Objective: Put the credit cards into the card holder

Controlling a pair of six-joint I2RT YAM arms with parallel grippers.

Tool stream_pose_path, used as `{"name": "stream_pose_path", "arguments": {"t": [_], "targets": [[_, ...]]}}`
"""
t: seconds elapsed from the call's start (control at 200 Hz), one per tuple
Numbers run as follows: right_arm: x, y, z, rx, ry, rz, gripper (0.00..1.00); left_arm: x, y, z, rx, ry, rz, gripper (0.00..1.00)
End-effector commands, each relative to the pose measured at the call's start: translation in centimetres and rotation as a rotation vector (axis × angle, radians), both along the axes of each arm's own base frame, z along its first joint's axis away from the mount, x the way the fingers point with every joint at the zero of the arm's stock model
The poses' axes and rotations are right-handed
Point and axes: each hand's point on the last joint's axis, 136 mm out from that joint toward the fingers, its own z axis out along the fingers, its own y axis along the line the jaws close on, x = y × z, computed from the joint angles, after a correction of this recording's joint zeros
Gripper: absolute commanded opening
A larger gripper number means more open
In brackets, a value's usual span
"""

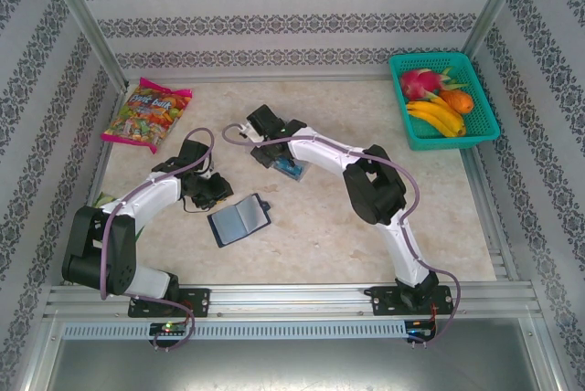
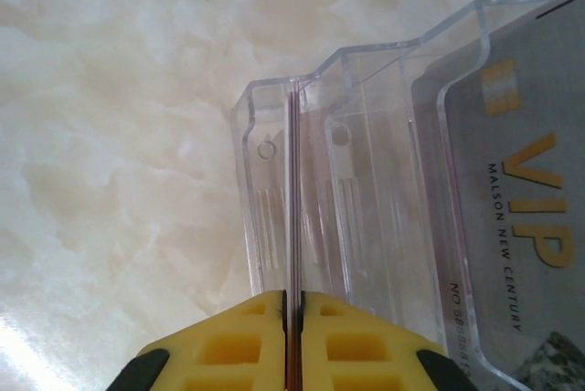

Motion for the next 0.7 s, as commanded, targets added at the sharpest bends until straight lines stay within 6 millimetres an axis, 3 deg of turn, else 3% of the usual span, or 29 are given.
{"name": "stream_pose_path", "arguments": {"t": [0.0, 0.09, 0.17, 0.34, 0.694], "targets": [[-0.15, 0.27, 1.06, 0.053, 0.035, -0.010, 0.07, -0.09, 0.14, -0.01, -0.003, -0.010, -0.009, 0.24], [-0.16, 0.28, 1.27, 0.077, 0.050, -0.013, 0.07, -0.05, 0.18, 0.00, -0.002, -0.011, -0.009, 0.24], [-0.08, 0.33, 1.63, 0.096, 0.056, -0.015, 0.15, 0.03, 0.08, 0.09, -0.006, -0.013, -0.010, 0.24], [0.27, 0.15, 1.93, 0.110, 0.062, -0.025, 0.15, 0.08, -0.02, 0.09, -0.010, -0.010, -0.014, 0.24], [0.49, -0.18, 1.93, 0.107, 0.064, -0.036, 0.00, 0.16, -0.08, 0.16, -0.013, -0.009, -0.015, 0.24]]}}
